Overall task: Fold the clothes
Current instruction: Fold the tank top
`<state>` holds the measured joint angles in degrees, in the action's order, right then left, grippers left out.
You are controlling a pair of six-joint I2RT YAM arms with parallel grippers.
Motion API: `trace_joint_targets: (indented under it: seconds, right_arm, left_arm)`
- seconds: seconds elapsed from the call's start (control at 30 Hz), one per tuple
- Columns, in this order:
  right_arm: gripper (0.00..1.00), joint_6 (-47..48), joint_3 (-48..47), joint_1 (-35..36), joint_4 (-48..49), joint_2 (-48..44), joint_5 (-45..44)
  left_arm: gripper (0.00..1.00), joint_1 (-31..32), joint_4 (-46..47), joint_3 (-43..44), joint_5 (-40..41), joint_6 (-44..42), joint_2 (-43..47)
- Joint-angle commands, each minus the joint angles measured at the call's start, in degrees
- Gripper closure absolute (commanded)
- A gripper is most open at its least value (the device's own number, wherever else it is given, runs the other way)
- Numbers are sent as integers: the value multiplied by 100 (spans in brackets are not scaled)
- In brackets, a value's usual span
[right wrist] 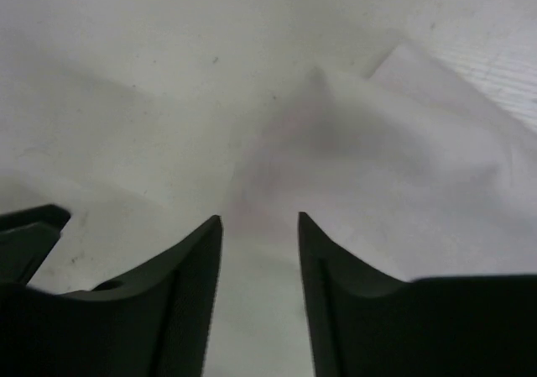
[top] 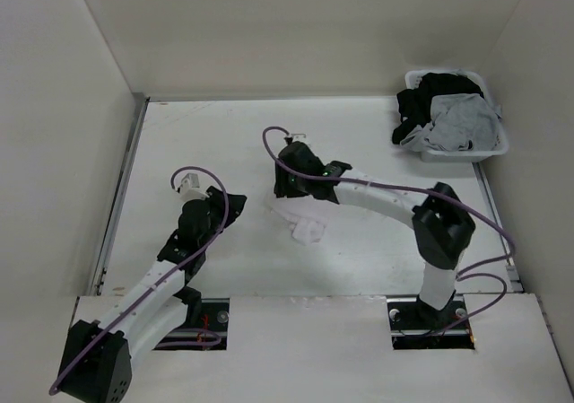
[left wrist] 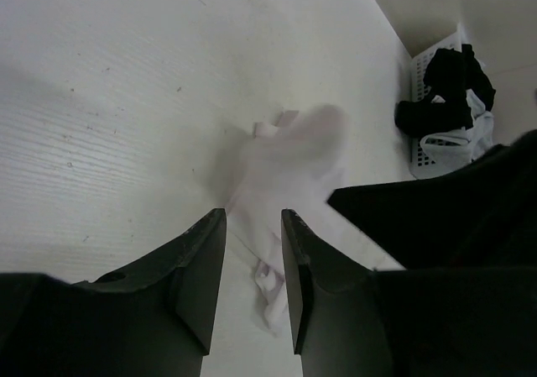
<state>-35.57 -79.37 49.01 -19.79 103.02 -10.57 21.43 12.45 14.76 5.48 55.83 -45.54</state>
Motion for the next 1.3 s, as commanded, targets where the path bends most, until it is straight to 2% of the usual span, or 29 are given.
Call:
trace_joint_targets:
  seconds: [0.0, 0.07, 0.17, 0.23, 0.37, 0.43, 0.53, 0.67, 0.73, 0.77, 0.87, 0.97, 1.1, 1.27]
  right_arm:
    - [45, -63, -526, 121, -324, 306, -121]
    - [41, -195, -413, 174, 17, 9, -156]
    - [40, -283, 279, 192, 615, -886, -156]
    - [49, -336, 938, 192, 879, -1527, -139]
    - [85, -363, 2633, 122, 1459, -2933, -392]
    - [91, -363, 3546, 95, 1889, -3610, -629]
    - [92, -599, 4857, -63, 2321, -4691, -1008]
    - [74, -942, 6072, -598, 2751, -5651, -1185]
    - [58, -952, 6372, -897, 2972, -5845, -1149]
    - [46, -952, 6495, -1081, 3112, -5925, -1106]
    - [31, -820, 6619, -1389, 3332, -6013, -1070]
    - [25, -767, 6759, -1609, 3543, -6022, -1097]
    - [23, -758, 6935, -1707, 3877, -5978, -1079]
    - [23, -723, 6909, -1689, 4044, -5724, -1000]
  left_arm:
    - [69, -187, 65, -35, -310, 33, 150]
    - [68, -214, 30, 52, -389, 24, 116]
    - [68, 57, 108, 237, -319, -37, -130]
    - [68, 286, 231, 369, -223, -46, -393]
    - [66, 760, 460, 492, 14, -169, -710]
    - [63, 875, 417, 466, 164, -292, -615]
    - [56, 894, 198, 273, 314, -450, -263]
    - [50, 639, -417, 27, 384, -608, 150]
    - [49, 507, -672, -44, 384, -661, 221]
    - [49, 437, -804, -53, 393, -661, 247]
    - [47, 287, -1121, -44, 402, -661, 352]
    - [45, 217, -1315, -44, 437, -627, 536]
    - [43, 217, -1359, -132, 428, -521, 678]
    - [43, 480, -1228, 0, 446, -547, 432]
